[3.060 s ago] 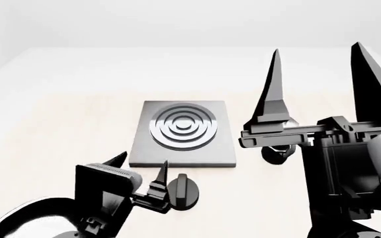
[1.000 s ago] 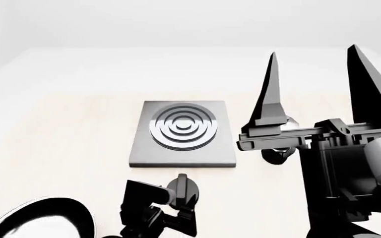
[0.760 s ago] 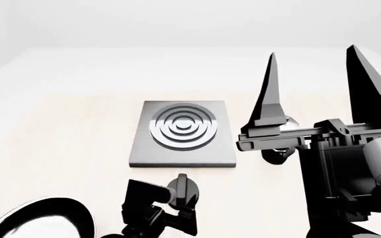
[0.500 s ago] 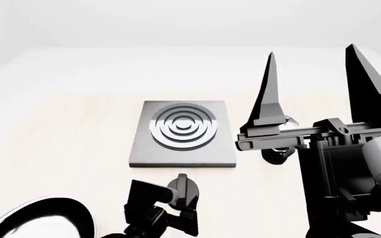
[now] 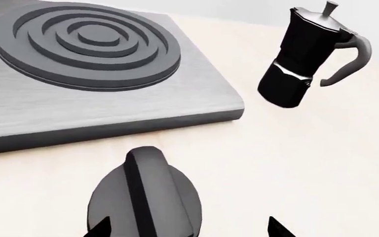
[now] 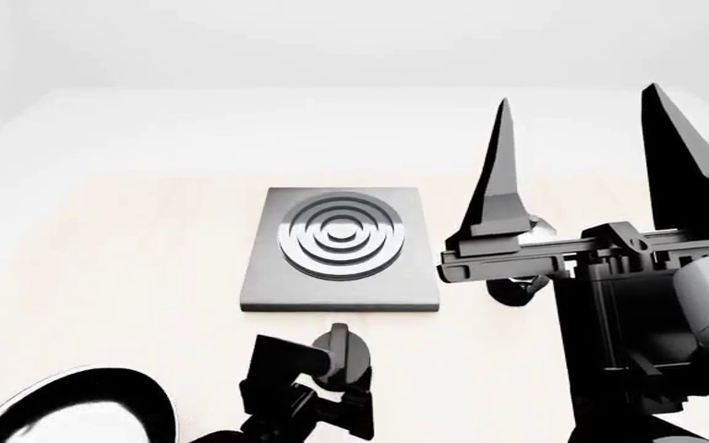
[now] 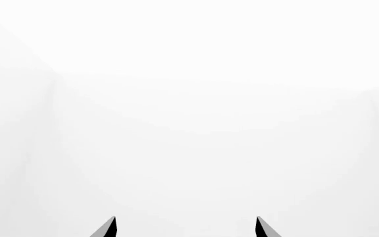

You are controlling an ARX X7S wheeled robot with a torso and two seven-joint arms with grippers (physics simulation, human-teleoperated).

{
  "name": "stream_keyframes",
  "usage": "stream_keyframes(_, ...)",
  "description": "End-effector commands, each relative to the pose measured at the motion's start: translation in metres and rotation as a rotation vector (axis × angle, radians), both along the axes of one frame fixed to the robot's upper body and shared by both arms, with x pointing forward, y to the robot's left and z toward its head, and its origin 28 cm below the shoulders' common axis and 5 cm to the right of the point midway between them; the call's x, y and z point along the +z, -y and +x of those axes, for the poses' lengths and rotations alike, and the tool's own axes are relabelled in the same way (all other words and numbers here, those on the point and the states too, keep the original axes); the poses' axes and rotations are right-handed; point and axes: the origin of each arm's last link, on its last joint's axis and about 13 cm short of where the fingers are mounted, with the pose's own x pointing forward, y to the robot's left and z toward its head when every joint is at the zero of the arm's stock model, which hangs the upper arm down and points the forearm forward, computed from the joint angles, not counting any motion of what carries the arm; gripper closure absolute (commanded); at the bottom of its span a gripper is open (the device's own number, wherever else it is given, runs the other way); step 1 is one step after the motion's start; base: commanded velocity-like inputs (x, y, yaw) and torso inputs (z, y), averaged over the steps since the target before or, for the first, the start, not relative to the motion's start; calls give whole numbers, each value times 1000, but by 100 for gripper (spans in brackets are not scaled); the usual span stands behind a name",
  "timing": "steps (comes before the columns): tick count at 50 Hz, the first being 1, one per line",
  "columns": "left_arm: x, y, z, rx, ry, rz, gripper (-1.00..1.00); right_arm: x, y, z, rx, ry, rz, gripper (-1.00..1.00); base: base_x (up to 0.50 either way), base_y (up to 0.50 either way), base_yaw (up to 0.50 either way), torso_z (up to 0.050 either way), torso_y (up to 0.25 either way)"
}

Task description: Turn on the stove and put the moka pot on it.

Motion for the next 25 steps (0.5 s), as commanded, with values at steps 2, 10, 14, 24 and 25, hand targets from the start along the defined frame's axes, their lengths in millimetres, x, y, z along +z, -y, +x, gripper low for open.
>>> stream_keyframes(2, -6, 2, 3, -3, -12, -1, -100, 0, 0, -1, 1, 1, -1, -100, 0, 0, 0, 0, 0)
stream_keyframes(10, -8, 4, 6, -3, -20, -5, -100, 1, 0, -1, 3, 3, -2, -100, 0, 0, 0, 0, 0)
stream_keyframes(14, -10, 4, 6, -2, -22, -5, -100, 1, 0, -1, 2, 4, -3, -100, 0, 0, 0, 0, 0)
stream_keyframes(24, -12, 9, 6, -19, -30, -10, -100, 2, 0, -1, 3, 3, -3, -100, 0, 0, 0, 0, 0)
stream_keyframes(25, -12, 10, 5, -25, -31, -8, -100, 2, 0, -1, 4, 3, -3, -100, 0, 0, 0, 0, 0)
